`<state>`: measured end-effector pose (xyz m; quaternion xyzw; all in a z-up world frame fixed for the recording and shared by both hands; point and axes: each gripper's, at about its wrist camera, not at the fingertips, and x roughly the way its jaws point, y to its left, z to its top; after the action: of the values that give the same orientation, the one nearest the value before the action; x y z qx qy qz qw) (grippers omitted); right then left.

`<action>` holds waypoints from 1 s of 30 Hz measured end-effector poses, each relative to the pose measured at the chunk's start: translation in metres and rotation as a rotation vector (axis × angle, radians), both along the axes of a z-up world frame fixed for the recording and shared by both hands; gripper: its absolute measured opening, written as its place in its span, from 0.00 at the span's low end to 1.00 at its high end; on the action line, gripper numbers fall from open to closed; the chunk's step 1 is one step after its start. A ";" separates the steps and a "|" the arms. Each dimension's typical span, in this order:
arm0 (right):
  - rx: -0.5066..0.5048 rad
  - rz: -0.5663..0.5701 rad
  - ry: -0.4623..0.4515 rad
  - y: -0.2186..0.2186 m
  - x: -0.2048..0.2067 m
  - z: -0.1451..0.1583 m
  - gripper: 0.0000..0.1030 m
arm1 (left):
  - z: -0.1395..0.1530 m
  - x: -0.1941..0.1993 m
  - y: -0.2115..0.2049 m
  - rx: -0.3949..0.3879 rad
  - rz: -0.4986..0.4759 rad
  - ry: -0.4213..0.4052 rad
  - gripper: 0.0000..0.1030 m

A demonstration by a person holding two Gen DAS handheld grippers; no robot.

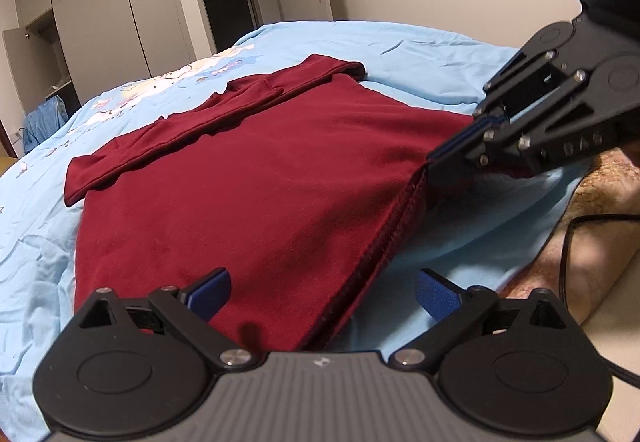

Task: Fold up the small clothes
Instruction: 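Grasp the sweater hem with the left gripper while the right gripper grasps the hem's other end, then lift the hem with both grippers and fold it over toward the collar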

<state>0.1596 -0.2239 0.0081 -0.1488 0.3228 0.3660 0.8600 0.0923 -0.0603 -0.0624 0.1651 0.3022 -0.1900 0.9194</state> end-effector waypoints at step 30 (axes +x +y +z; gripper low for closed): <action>0.076 -0.118 0.006 -0.018 0.026 0.007 0.10 | 0.031 0.011 0.100 0.105 0.227 -0.160 0.05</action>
<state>0.1860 -0.2423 0.0153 -0.0957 0.3197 0.3274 0.8840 0.1037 0.0400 -0.0312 0.1925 0.2541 -0.0549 0.9462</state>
